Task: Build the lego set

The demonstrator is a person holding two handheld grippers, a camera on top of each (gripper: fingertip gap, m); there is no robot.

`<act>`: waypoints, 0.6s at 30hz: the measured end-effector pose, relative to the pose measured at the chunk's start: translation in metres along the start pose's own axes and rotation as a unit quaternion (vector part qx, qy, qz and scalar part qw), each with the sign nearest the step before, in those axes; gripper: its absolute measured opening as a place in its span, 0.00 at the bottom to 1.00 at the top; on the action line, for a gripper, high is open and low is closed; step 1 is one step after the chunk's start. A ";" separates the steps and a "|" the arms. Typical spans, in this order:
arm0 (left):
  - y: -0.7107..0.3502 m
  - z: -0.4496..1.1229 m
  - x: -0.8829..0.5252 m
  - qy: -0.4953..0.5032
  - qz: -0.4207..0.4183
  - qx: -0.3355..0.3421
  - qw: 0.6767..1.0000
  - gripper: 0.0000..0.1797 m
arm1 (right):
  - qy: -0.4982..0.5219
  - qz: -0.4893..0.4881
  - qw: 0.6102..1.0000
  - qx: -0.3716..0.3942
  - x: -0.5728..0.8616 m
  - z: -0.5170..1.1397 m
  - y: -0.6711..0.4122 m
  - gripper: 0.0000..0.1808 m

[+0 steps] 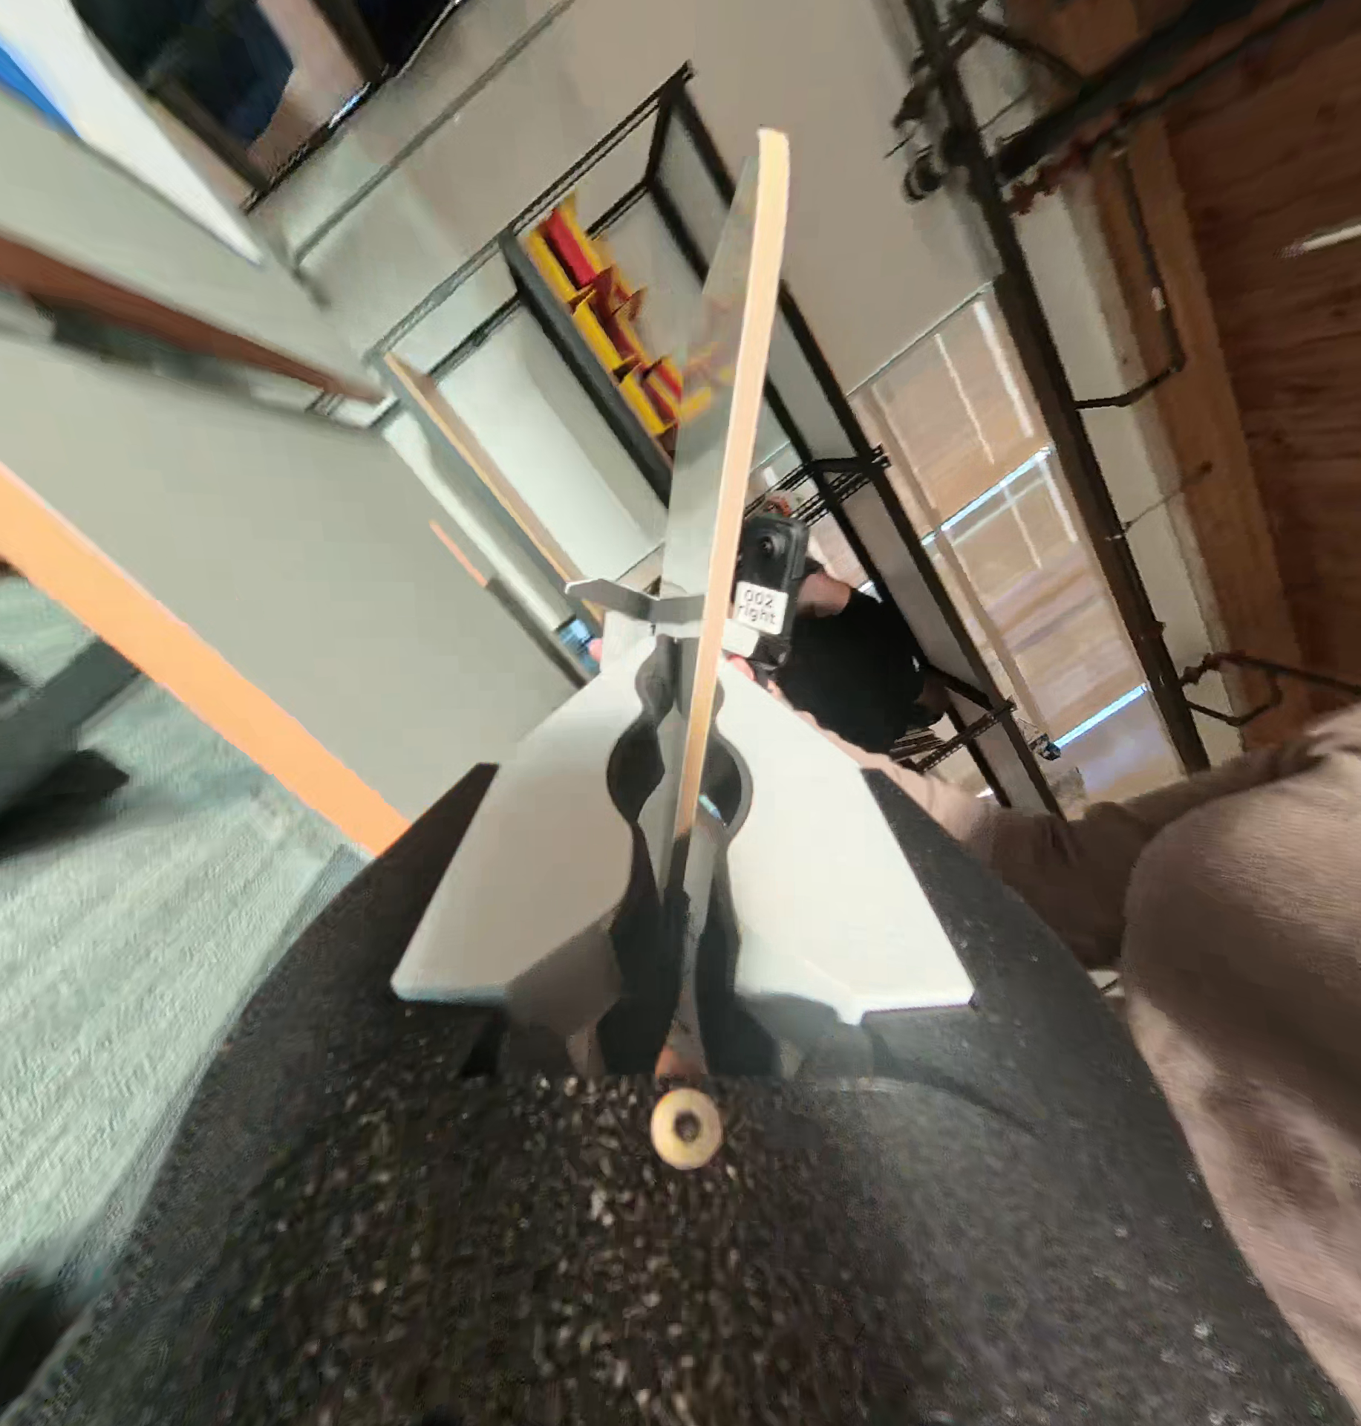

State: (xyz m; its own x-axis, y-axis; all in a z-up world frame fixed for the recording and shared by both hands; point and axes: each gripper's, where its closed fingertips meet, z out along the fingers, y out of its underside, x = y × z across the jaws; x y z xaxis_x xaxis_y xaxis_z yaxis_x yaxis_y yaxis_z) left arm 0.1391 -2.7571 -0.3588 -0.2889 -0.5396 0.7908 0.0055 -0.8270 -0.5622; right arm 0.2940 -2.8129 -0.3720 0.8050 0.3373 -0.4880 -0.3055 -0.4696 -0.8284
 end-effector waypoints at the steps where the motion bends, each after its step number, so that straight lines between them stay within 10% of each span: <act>1: -0.022 -0.011 0.017 0.018 0.026 0.015 0.999 0.00 | -0.025 -0.019 0.999 0.007 -0.016 0.013 -0.017 0.40; 10: -0.183 -0.122 0.105 0.024 0.269 0.109 0.957 0.00 | -0.327 -0.166 0.927 -0.074 -0.176 0.147 -0.116 0.03; 18: -0.323 -0.183 0.093 0.050 0.409 0.135 0.901 0.00 | -0.410 -0.284 0.866 -0.042 -0.222 0.295 -0.211 0.03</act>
State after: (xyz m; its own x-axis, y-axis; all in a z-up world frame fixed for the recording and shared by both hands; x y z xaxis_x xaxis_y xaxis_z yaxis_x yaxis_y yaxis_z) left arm -0.0648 -2.5115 -0.1483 -0.1672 -0.9802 0.1063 0.4849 -0.1756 -0.8568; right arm 0.0293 -2.5479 -0.1703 0.1717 0.9828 -0.0673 0.0871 -0.0833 -0.9927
